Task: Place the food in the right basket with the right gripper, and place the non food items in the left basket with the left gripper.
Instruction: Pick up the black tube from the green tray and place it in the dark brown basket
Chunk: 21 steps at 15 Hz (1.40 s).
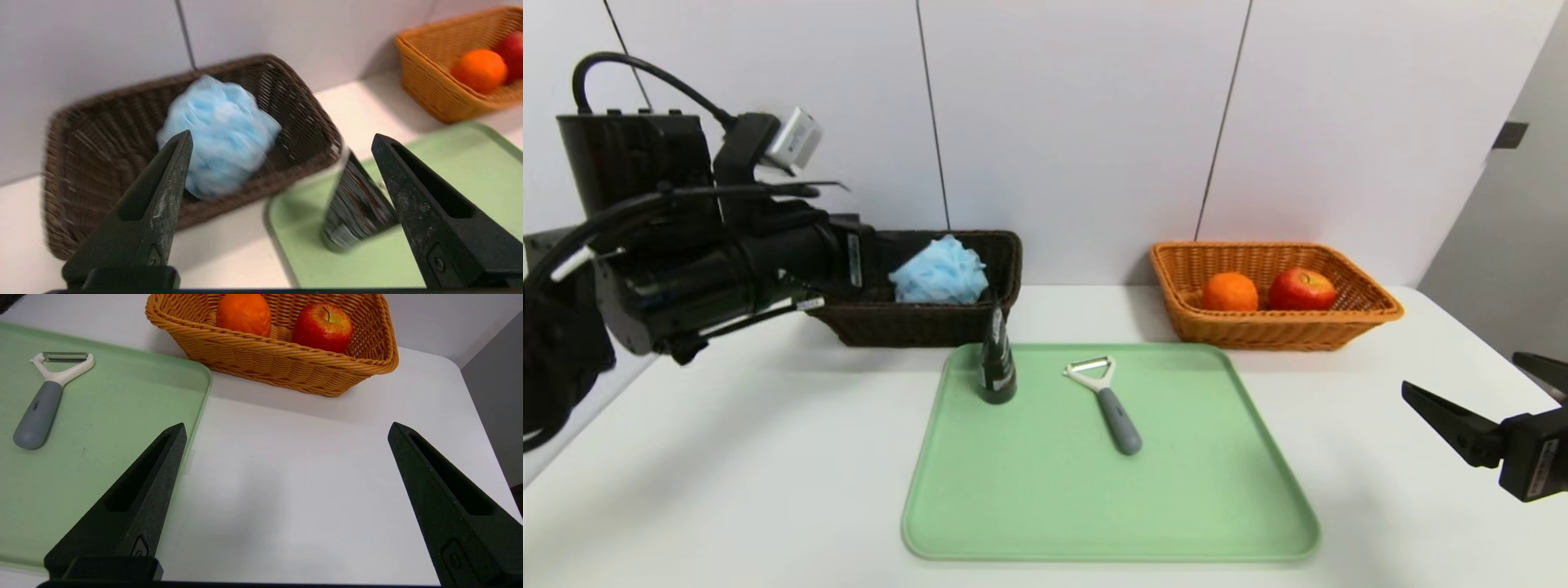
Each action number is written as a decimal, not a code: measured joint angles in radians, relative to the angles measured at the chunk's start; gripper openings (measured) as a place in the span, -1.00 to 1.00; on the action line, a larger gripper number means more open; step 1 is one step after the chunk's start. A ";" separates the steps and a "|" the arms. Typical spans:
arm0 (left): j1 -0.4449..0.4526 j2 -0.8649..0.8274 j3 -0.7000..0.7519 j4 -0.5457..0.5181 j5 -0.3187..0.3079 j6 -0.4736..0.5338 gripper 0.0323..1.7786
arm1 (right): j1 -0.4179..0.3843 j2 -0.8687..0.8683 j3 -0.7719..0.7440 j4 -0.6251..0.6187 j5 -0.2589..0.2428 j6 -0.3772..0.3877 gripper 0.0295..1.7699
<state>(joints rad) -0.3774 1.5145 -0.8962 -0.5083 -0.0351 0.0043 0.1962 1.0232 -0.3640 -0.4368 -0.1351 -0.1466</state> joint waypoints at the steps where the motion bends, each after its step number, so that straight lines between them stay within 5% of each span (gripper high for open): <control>1: -0.049 -0.023 0.067 -0.048 0.042 -0.011 0.77 | 0.000 0.001 0.001 0.000 0.002 0.000 0.92; 9: -0.279 0.058 0.322 -0.509 0.476 -0.034 0.86 | 0.000 0.007 0.011 0.000 0.003 0.000 0.92; 14: -0.357 0.171 0.447 -0.731 0.509 -0.033 0.88 | 0.000 0.014 0.010 0.001 0.003 0.001 0.92; 21: -0.420 0.319 0.460 -0.880 0.596 -0.029 0.90 | 0.000 0.020 0.029 -0.004 0.002 0.000 0.92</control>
<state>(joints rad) -0.7977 1.8330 -0.4366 -1.3879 0.5604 -0.0245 0.1966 1.0434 -0.3351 -0.4406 -0.1332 -0.1462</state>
